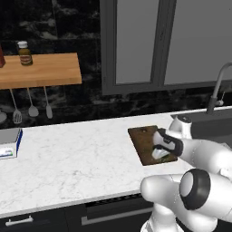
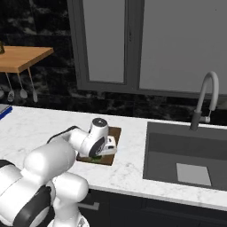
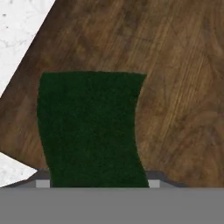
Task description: Pick up the sponge from the counter and clean the cutting board by briefly scrubbing or pressing down on the cutting board. Once finished, release the sponge.
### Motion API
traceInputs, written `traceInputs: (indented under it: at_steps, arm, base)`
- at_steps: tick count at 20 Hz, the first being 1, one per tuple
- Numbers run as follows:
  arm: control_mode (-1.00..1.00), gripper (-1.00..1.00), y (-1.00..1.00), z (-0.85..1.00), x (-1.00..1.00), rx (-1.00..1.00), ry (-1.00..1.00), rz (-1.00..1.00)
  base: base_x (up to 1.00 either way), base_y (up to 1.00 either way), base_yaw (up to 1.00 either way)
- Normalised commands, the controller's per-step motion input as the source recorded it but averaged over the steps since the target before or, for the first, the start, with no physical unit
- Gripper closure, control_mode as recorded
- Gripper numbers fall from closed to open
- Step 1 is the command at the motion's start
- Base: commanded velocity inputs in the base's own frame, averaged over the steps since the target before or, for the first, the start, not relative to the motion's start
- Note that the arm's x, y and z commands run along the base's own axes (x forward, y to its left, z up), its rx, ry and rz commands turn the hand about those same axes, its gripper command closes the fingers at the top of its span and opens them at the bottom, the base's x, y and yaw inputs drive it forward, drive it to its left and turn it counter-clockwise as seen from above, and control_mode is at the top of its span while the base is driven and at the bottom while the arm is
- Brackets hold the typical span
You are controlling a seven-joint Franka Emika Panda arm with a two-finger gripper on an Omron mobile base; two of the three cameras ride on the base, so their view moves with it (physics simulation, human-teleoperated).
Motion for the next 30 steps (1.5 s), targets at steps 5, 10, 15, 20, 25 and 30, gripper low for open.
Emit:
traceInputs:
  at_steps: [5,10,15,20,25,30]
  arm:
    - [-1.00,1.00,-0.15,0.00,0.93,0.00,0.00,-0.07]
    - [-1.00,1.00,-0.01,0.05,0.89,0.00,0.00,-0.07]
    - [-1.00,1.00,-0.03,0.13,0.54,0.00,0.00,-0.07]
    - [-1.00,1.00,0.00,0.00,0.68,0.00,-0.01,-0.03]
    - [-1.00,1.00,0.00,-0.05,0.12,0.00,-0.01,0.00]
    - [-1.00,1.00,-0.03,-0.09,-0.90,0.00,-0.01,0.00]
  base:
    - [0.00,0.00,0.00]
    - [0.00,0.00,0.00]
    - [0.00,0.00,0.00]
    - [0.00,0.00,0.00]
    - [0.00,0.00,0.00]
    - [0.00,0.00,0.00]
